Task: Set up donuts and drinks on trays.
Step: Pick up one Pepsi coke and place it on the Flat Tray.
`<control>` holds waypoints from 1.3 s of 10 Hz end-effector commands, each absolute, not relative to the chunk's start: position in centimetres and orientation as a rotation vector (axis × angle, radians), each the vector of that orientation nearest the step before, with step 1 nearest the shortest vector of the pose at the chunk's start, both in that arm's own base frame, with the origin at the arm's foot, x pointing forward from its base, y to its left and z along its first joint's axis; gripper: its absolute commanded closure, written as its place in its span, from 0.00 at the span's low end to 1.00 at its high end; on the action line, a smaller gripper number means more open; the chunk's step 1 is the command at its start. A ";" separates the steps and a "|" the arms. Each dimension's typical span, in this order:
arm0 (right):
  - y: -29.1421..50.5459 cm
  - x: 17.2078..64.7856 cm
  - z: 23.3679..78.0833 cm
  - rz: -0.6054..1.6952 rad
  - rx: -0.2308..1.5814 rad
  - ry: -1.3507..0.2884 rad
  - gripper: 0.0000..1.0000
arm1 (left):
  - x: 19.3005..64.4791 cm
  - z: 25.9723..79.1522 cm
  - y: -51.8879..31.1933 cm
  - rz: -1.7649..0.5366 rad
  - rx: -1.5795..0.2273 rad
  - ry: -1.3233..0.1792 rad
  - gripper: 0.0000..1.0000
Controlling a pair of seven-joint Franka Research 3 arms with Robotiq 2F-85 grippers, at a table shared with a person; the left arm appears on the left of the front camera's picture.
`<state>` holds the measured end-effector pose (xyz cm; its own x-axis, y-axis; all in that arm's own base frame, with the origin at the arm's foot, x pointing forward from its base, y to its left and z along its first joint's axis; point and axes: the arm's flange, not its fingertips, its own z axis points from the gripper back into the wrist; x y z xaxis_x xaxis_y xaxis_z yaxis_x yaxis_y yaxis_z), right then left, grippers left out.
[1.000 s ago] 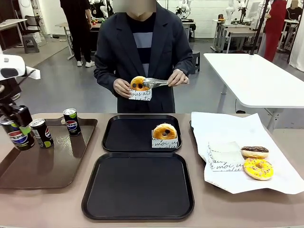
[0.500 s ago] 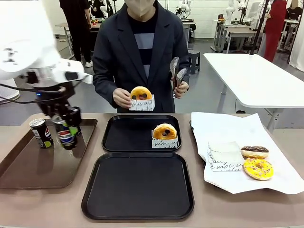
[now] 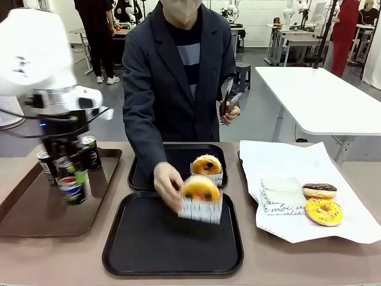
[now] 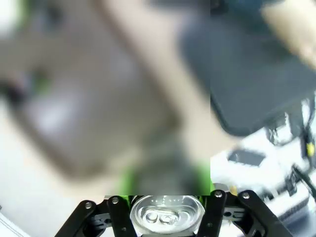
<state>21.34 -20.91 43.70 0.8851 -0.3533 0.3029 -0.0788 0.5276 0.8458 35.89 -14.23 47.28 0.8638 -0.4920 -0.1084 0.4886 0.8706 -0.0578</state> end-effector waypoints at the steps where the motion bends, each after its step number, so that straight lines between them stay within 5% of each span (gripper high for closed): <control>1: -20.9 21.3 43.7 -0.164 1.019 -0.486 0.00 | 30.0 48.6 -9.2 -0.533 -0.100 0.183 0.41; 8: -20.9 21.3 43.7 -0.164 1.019 -0.486 0.00 | 30.2 48.4 -11.0 -0.493 -0.045 0.085 0.41; 13: -20.9 21.3 43.7 -0.164 1.019 -0.486 0.00 | 37.7 50.7 -23.4 -0.504 0.003 0.013 0.41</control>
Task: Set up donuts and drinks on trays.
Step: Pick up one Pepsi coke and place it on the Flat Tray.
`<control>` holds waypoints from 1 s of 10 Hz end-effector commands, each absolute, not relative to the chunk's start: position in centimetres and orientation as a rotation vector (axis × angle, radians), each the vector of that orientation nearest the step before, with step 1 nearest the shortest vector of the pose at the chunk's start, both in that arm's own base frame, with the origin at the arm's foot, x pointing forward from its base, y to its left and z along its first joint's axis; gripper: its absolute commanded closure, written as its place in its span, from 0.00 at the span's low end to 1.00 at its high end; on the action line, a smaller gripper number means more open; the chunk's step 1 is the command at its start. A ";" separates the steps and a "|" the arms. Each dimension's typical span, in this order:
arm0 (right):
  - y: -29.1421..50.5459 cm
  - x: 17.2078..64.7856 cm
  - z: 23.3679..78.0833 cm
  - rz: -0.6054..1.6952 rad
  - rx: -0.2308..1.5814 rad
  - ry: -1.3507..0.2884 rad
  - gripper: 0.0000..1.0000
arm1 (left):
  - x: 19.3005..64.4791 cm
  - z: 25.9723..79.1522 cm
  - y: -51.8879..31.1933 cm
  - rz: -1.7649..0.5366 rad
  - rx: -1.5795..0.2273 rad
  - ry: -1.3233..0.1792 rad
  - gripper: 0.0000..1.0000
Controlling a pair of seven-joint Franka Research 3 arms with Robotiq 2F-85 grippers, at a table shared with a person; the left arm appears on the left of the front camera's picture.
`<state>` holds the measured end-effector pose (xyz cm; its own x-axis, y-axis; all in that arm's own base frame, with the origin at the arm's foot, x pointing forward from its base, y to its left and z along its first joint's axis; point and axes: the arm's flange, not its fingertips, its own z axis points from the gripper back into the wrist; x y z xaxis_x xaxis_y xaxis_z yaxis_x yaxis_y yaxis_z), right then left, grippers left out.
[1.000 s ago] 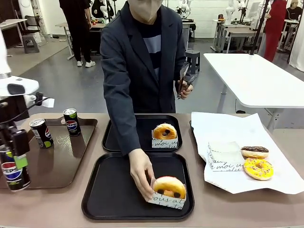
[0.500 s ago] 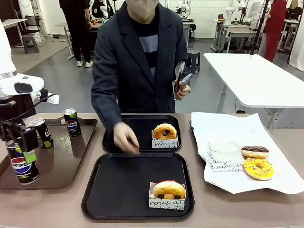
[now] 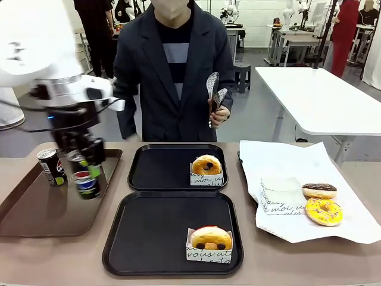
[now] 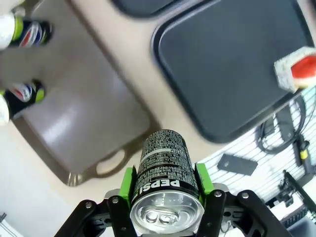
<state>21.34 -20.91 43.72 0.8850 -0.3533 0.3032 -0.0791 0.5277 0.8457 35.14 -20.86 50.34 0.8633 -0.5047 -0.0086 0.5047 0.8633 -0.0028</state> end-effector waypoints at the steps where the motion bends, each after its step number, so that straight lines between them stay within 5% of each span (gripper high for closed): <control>1: -20.9 21.3 43.7 -0.164 1.019 -0.486 0.00 | 39.8 50.3 -26.0 -0.493 -0.003 0.004 0.41; 5: -20.9 21.3 43.7 -0.164 1.019 -0.486 0.00 | 47.9 46.8 -32.0 -0.462 -0.019 -0.072 0.41; 10: -20.9 21.3 43.7 -0.164 1.019 -0.486 0.00 | 51.6 40.9 -32.4 -0.382 -0.015 -0.171 0.41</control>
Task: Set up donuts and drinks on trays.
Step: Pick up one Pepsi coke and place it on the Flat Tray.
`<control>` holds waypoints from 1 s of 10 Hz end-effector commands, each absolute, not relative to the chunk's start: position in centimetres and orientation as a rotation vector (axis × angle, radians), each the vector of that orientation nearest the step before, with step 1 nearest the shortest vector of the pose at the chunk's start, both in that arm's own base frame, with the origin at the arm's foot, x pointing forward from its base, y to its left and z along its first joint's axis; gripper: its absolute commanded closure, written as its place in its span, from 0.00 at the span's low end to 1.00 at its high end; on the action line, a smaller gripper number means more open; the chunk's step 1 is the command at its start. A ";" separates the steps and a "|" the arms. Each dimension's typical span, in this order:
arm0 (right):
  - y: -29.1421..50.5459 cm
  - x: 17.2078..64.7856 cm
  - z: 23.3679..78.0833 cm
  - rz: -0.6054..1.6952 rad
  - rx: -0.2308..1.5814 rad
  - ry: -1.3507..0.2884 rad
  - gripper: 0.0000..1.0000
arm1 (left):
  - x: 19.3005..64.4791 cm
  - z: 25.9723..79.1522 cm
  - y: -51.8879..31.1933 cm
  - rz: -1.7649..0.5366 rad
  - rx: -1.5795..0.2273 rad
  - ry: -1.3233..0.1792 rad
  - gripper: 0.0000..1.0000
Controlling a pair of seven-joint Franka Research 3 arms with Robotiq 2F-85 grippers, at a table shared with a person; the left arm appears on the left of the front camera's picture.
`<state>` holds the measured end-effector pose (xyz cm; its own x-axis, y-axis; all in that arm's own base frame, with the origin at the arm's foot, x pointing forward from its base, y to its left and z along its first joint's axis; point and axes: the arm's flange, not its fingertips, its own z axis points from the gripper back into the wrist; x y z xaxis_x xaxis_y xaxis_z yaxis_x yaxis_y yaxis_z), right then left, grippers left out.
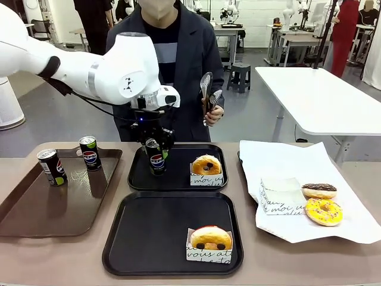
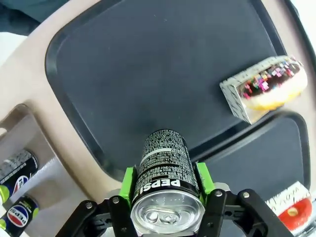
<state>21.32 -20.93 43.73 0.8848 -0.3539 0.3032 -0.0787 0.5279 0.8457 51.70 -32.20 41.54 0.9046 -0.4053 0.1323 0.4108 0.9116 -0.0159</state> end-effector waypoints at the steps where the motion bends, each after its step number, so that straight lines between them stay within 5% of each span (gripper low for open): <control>1: -20.9 21.3 43.7 -0.164 1.019 -0.486 0.00 | 51.6 40.1 -32.1 -0.370 -0.006 -0.189 0.41; 6: -20.9 21.3 43.7 -0.164 1.019 -0.486 0.00 | 52.4 37.6 -32.3 -0.360 0.067 -0.221 0.41; 7: -20.9 21.3 43.7 -0.164 1.019 -0.486 0.00 | 52.2 37.4 -32.3 -0.355 0.078 -0.223 0.08; 8: -20.9 21.3 43.7 -0.164 1.019 -0.486 0.00 | 52.1 37.3 -32.3 -0.353 0.073 -0.215 0.00; 10: -20.9 21.3 43.7 -0.164 1.019 -0.486 0.00 | 51.5 38.5 -32.3 -0.358 0.075 -0.198 0.00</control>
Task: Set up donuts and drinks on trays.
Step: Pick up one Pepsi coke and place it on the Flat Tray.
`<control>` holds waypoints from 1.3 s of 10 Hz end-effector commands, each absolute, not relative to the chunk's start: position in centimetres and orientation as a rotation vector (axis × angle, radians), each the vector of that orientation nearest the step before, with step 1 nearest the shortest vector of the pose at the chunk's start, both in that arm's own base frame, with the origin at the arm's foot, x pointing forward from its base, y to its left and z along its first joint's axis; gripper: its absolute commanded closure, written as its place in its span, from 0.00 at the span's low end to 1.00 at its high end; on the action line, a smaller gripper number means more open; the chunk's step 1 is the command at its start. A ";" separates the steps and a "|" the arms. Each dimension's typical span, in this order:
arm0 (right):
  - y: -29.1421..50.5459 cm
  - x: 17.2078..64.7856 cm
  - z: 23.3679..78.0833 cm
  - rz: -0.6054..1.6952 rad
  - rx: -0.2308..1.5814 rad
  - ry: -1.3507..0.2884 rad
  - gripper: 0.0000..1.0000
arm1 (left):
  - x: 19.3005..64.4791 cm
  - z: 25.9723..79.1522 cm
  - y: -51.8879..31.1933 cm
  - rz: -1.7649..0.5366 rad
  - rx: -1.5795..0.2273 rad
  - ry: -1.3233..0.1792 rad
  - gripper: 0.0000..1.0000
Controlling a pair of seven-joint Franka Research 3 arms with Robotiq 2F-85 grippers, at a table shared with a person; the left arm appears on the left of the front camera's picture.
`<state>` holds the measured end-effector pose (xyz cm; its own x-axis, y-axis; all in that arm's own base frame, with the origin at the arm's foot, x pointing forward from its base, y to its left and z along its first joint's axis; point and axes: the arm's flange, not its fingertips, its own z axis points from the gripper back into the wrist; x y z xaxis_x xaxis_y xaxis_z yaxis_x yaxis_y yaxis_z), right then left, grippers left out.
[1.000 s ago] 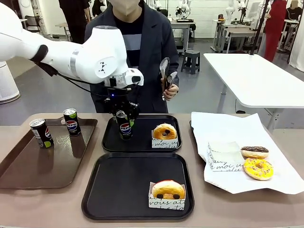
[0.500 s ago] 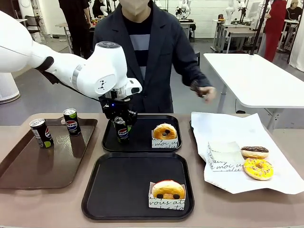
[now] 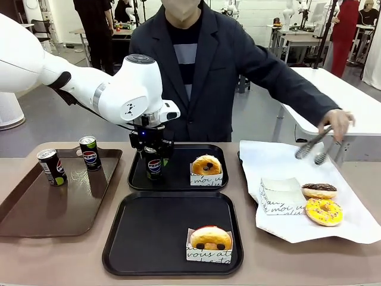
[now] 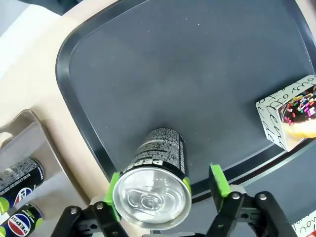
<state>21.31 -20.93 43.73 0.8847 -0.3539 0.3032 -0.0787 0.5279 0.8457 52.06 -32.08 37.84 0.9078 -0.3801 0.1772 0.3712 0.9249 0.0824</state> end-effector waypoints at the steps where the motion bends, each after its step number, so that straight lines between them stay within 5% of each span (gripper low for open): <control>1: -20.9 21.3 43.7 -0.164 1.019 -0.486 0.00 | 50.6 39.7 -32.1 -0.364 0.089 -0.213 0.13; 2: -20.9 21.3 43.7 -0.164 1.019 -0.486 0.00 | 49.4 40.8 -31.6 -0.365 0.117 -0.235 0.00; 8: -20.9 21.3 43.7 -0.164 1.019 -0.486 0.00 | 41.3 46.2 -26.2 -0.347 0.082 -0.288 0.00; 13: -20.9 21.3 43.7 -0.164 1.019 -0.486 0.00 | 41.5 46.8 -26.7 -0.343 0.096 -0.278 0.00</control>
